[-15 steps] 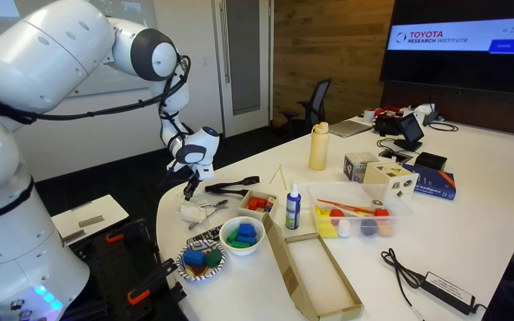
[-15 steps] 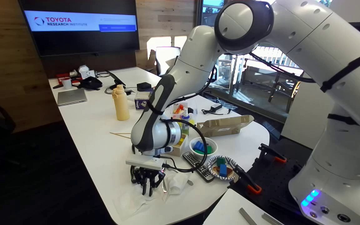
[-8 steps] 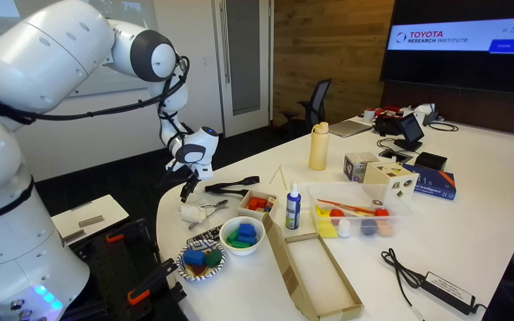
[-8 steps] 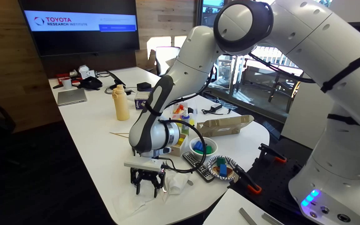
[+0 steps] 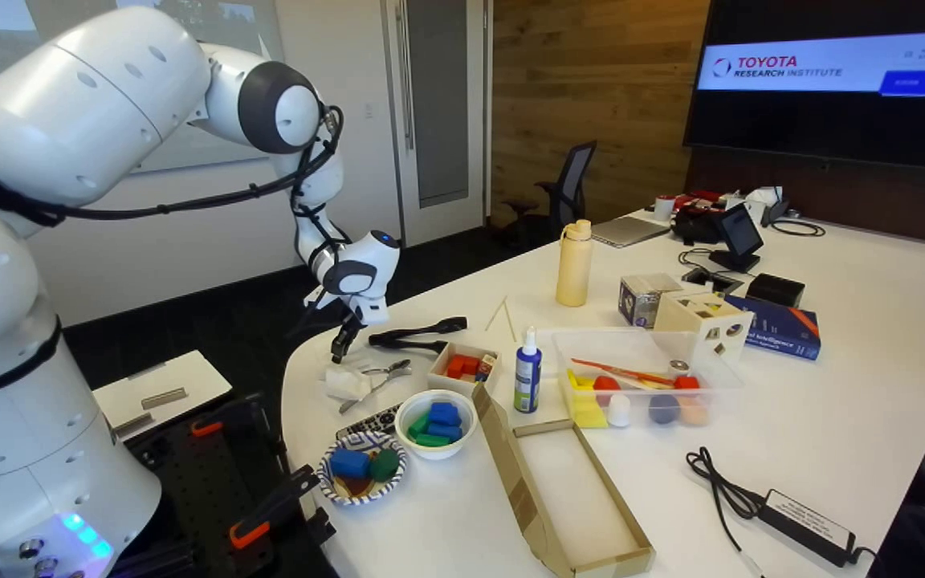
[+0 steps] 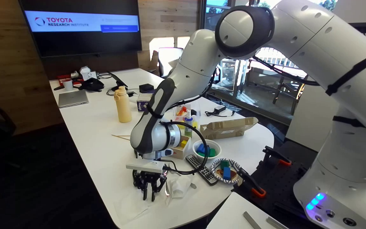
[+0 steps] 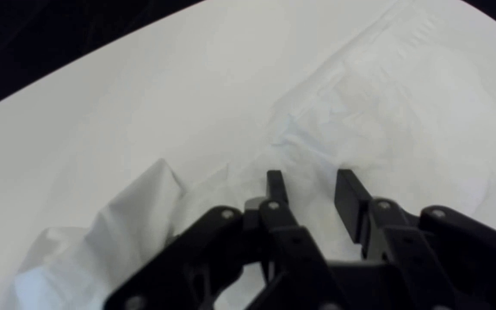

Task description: Turnover the napkin on the left.

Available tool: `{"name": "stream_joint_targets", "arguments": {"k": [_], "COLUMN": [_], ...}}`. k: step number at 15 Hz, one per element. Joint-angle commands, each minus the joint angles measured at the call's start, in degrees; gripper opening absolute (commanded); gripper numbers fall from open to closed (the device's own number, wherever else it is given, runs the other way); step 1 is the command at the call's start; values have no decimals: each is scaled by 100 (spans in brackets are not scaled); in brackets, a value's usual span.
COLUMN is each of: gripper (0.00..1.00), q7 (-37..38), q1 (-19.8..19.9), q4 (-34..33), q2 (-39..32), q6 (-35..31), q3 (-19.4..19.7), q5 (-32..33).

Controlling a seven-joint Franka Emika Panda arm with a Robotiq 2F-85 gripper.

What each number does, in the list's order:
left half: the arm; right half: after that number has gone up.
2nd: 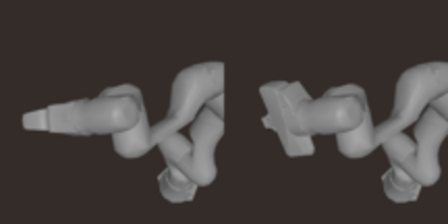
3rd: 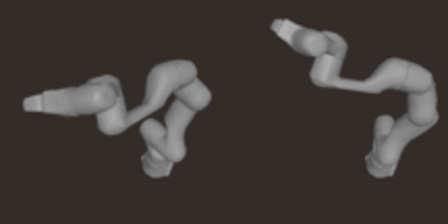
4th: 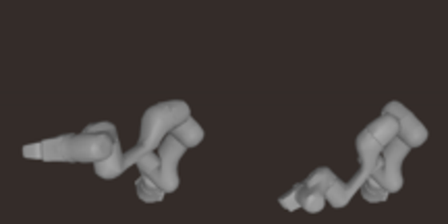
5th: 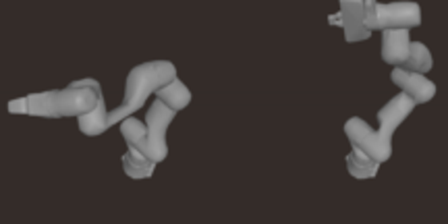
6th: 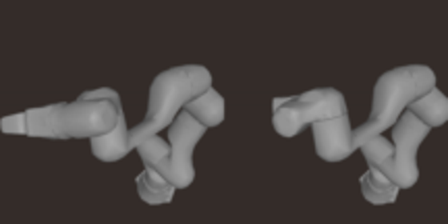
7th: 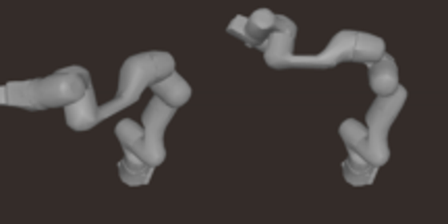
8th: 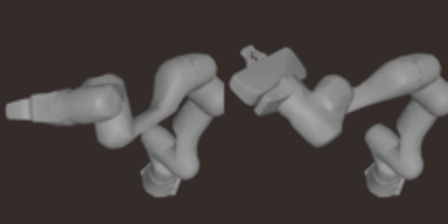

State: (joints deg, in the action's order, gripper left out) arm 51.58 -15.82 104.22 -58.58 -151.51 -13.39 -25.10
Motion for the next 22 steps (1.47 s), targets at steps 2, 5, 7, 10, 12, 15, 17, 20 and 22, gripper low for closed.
{"name": "stream_joint_targets", "arguments": {"k": [2,5,7,10,12,15,17,20,22], "gripper": [0,0,0,0,0,0,0,0,0], "q7": [23,27,19,8,-46,-502,-1009,-1882,-2537], "q1": [-103,-108,-118,-169,-148,6,194,570,793], "q4": [-325,-430,-456,-344,-227,-25,119,199,184], "q2": [-140,-185,-178,-28,120,383,574,742,775], "q6": [375,509,567,552,594,670,777,1219,1516], "q3": [123,138,149,159,101,-100,-267,-487,-547], "q5": [56,59,61,72,69,51,-17,-162,-275]}}
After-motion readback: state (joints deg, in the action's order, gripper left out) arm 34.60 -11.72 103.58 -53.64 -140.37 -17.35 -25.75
